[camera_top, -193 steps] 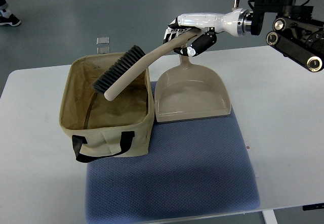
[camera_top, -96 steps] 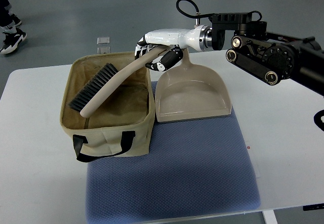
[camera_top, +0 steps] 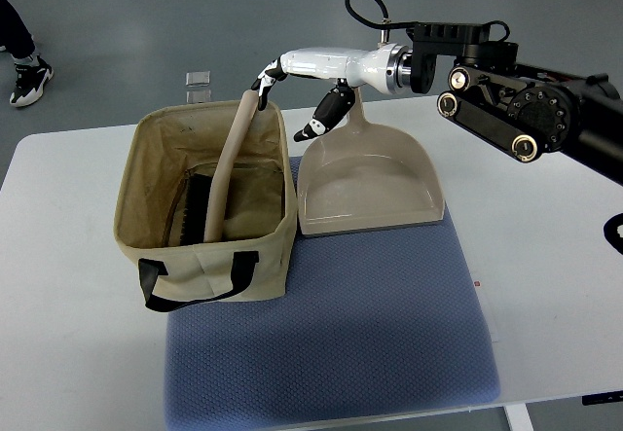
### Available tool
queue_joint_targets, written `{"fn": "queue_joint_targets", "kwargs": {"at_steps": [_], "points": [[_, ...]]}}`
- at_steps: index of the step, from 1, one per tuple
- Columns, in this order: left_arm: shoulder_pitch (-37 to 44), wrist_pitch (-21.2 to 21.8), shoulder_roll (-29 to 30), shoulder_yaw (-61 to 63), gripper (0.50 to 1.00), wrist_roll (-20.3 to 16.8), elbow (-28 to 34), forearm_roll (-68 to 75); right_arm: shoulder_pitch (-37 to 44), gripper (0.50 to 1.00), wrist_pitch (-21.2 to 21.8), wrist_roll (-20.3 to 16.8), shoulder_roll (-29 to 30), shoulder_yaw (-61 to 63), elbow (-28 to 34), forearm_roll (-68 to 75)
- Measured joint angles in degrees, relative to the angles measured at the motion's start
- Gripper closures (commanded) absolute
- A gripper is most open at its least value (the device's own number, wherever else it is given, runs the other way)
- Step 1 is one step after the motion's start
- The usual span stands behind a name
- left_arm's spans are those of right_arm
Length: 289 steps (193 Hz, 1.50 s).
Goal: Put pink broom in yellow bag with right hand
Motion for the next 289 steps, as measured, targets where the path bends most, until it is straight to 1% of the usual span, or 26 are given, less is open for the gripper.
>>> {"fn": "queue_joint_targets", "kwargs": {"at_steps": [41,52,65,81,97,109,121,138,176,204,289], "points": [[0.0,0.0,0.0,0.0,0.500,0.0,0.0,0.0,-5.9,0.640,-0.5,-0.1,-0.2,10.0,-0.7,9.0],[0.0,0.0,0.0,0.0,0.500,0.0,0.0,0.0,-8.3,0.634,-0.5,-0.1,-0.2,13.1,-1.3,12.3],[0.0,0.0,0.0,0.0,0.500,0.0,0.0,0.0,-11.6,0.607,-0.8,-0.1,0.0,16.7,-2.4,16.6],[0.0,0.0,0.0,0.0,0.500,0.0,0.0,0.0,-14.6,0.607,-2.0,-0.1,0.2,20.4,-4.0,21.9],[0.0,0.0,0.0,0.0,0.500,0.0,0.0,0.0,-17.2,0.603,-4.6,-0.1,0.8,23.0,-5.4,27.9],[0.0,0.0,0.0,0.0,0.500,0.0,0.0,0.0,-19.0,0.587,-8.2,-0.1,1.0,23.7,-5.7,32.8],[0.0,0.0,0.0,0.0,0.500,0.0,0.0,0.0,-20.2,0.587,-11.5,-0.1,1.1,24.0,-6.1,37.3],[0.0,0.0,0.0,0.0,0.500,0.0,0.0,0.0,-21.4,0.581,-13.5,-0.1,1.6,24.3,-6.6,43.2],[0.0,0.0,0.0,0.0,0.500,0.0,0.0,0.0,-22.9,0.572,-13.9,-0.1,2.4,24.4,-7.1,56.9],[0.0,0.0,0.0,0.0,0.500,0.0,0.0,0.0,-23.2,0.572,-13.5,-0.8,2.2,24.1,-7.2,64.4],[0.0,0.0,0.0,0.0,0.500,0.0,0.0,0.0,-25.5,0.572,-13.5,-0.4,2.5,24.4,-7.8,66.4]]}}
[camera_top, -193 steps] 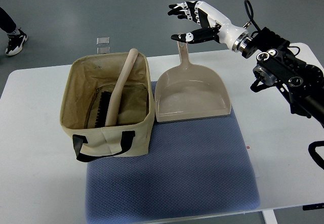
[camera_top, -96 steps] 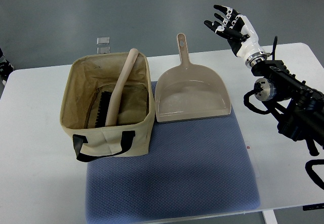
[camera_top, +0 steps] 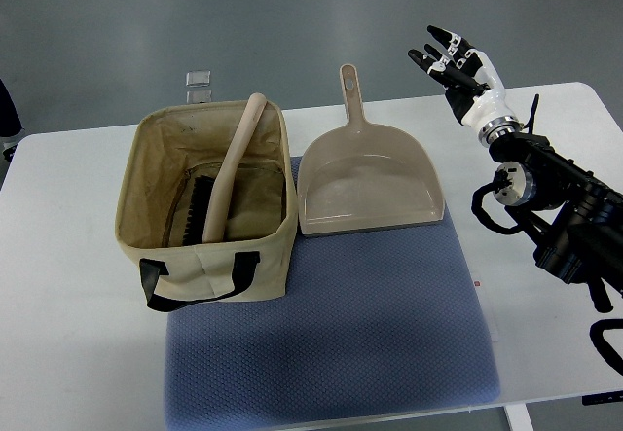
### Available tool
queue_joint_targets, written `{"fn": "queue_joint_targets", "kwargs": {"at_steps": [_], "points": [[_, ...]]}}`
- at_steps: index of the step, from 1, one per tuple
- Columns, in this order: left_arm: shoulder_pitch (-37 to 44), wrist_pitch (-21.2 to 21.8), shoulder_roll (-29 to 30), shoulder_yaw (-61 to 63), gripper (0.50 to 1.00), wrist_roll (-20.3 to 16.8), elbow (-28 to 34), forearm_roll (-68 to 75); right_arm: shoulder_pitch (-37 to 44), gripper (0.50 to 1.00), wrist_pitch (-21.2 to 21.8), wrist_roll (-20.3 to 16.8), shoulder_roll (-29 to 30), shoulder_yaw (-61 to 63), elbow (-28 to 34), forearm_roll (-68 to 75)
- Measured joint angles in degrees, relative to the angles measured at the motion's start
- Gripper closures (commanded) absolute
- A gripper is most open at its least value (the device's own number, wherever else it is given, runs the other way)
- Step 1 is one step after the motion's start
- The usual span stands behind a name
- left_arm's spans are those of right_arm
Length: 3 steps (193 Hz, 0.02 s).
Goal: Put pink broom in yellow bag with right hand
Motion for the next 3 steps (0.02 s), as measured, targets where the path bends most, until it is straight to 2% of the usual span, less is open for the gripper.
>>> {"fn": "queue_joint_targets", "kwargs": {"at_steps": [3], "points": [[0.0,0.0,0.0,0.0,0.500,0.0,0.0,0.0,0.0,0.570,0.0,0.0,0.0,0.0,0.0,0.0]]}}
